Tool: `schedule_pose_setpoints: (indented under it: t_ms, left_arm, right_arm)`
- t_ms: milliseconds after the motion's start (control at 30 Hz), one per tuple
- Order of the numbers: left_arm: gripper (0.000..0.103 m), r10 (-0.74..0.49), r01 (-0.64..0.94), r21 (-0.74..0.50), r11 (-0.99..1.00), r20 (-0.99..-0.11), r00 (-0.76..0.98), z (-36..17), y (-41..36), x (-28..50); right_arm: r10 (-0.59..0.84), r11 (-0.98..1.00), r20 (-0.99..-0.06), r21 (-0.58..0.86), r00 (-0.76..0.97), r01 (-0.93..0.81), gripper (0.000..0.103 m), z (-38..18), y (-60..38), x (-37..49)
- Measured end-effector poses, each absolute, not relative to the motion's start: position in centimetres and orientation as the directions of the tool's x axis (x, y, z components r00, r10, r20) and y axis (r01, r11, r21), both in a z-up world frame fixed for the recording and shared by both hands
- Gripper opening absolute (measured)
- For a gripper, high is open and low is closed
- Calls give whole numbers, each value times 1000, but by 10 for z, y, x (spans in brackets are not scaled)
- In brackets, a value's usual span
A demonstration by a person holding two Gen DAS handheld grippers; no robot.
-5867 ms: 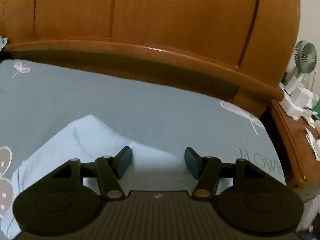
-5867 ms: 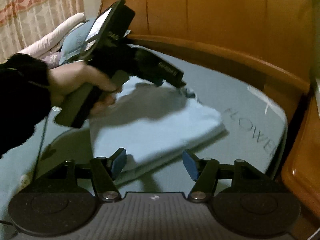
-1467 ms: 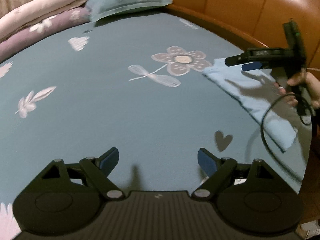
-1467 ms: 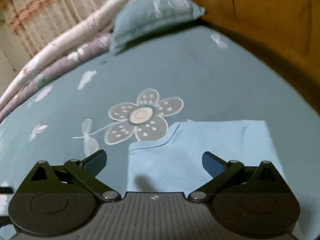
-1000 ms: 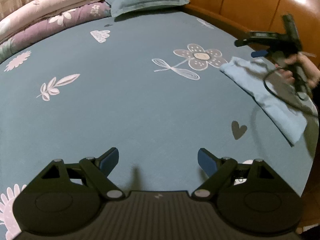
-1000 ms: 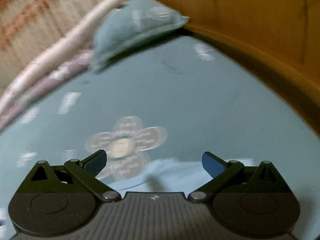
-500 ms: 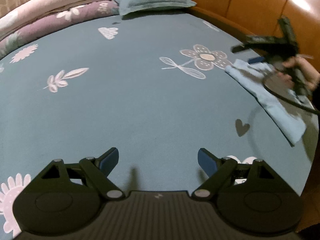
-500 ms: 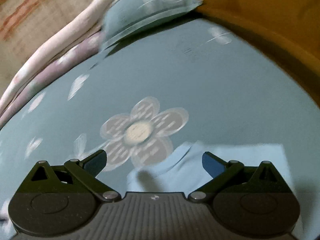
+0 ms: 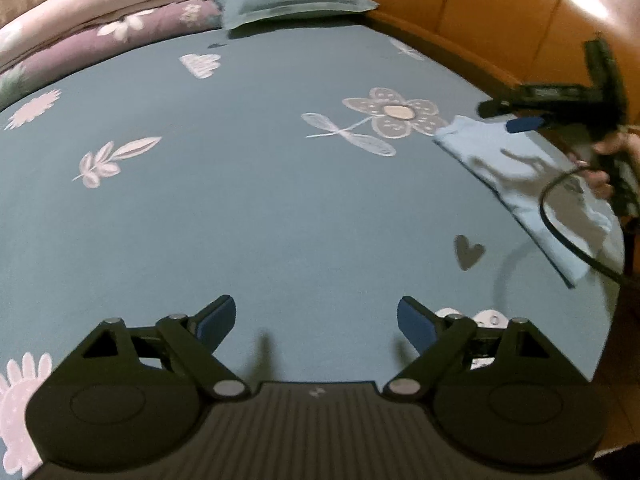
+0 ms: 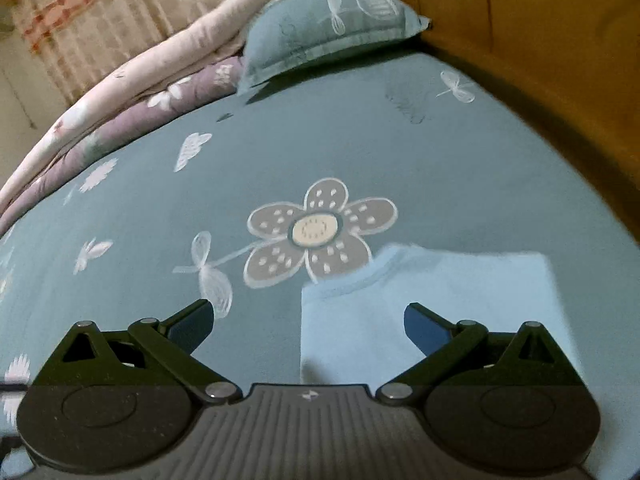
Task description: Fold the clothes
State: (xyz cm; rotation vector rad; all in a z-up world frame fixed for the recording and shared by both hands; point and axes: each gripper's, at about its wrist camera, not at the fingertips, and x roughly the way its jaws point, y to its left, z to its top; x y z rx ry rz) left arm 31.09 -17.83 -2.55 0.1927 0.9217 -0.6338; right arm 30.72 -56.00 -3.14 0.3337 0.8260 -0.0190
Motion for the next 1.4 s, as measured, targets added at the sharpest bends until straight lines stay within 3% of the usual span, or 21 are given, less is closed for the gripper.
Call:
schedule_pose_setpoints:
  t_ms: [133, 267, 467, 600, 733, 967, 1100, 1400]
  left_arm:
    - [90, -456, 639, -107, 762, -790, 411, -26, -193, 310]
    - [90, -483, 688, -110, 718, -790, 378, -25, -214, 310]
    - [90, -516, 760, -98, 642, -789, 334, -20, -244, 299]
    - [90, -523, 782, -93, 616, -791, 318, -20, -255, 293]
    - [90, -518, 786, -81, 613, -792, 323, -18, -254, 288]
    - [91, -500, 772, -16, 635, -770, 395, -3, -244, 287]
    - [91, -519, 774, 20, 633, -730, 444, 5, -247, 282]
    - [96, -556, 782, 21, 623, -692, 461, 6, -254, 277]
  right_arm:
    - [95, 960, -744, 243, 662, 136, 103, -28, -549, 247]
    - [58, 961, -791, 209, 610, 180, 103, -60, -527, 194]
    - [-84, 969, -720, 104, 689, 225, 103, -49, -506, 144]
    - [-167, 932, -679, 129, 715, 340, 103, -50, -535, 145]
    - [-185, 897, -738, 143, 649, 419, 103, -68, -554, 142]
    - [-154, 917, -699, 162, 698, 365, 103, -48, -531, 136]
    - [-167, 901, -752, 146, 638, 409, 103, -66, -528, 150]
    - [-191, 848, -756, 193, 626, 493, 103, -74, -534, 142]
